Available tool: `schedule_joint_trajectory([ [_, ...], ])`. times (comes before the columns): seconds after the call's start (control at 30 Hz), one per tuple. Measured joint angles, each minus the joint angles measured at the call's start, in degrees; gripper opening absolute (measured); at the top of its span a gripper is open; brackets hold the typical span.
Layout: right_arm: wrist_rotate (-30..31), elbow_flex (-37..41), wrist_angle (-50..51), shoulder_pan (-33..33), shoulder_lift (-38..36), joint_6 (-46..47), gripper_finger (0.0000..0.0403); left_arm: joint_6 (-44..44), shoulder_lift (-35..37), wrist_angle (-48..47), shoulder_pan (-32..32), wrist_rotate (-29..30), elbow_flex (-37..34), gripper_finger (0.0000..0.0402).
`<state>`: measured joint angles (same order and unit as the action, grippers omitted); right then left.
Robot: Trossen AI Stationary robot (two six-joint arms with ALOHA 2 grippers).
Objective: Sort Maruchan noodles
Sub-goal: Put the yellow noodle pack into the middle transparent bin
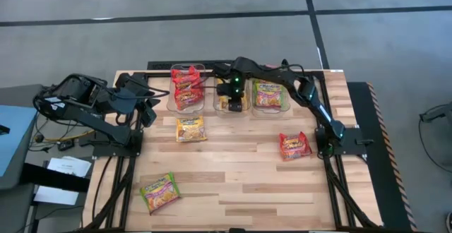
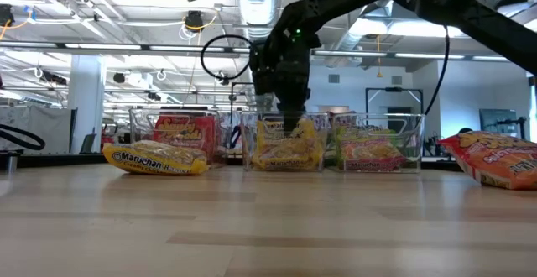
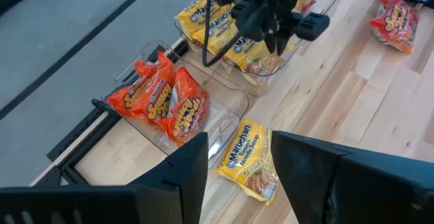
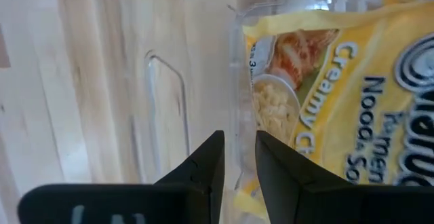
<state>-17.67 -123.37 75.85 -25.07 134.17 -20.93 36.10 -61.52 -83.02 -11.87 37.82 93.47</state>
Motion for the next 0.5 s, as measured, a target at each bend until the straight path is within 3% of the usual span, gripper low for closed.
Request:
schedule_joint_trajectory([
  [0.33,0.4,-0.14,-1.84,0.07,2.85,1.39,0.0101,0.15,0.0,0.02,0.02,0.07,0.0,0.0151],
  [0.5,3.99,-0.13,-2.95,-0.36,3.78,1.65,0.0101,0.15,0.02,0.02,0.02,0.13,0.0,0.0151],
])
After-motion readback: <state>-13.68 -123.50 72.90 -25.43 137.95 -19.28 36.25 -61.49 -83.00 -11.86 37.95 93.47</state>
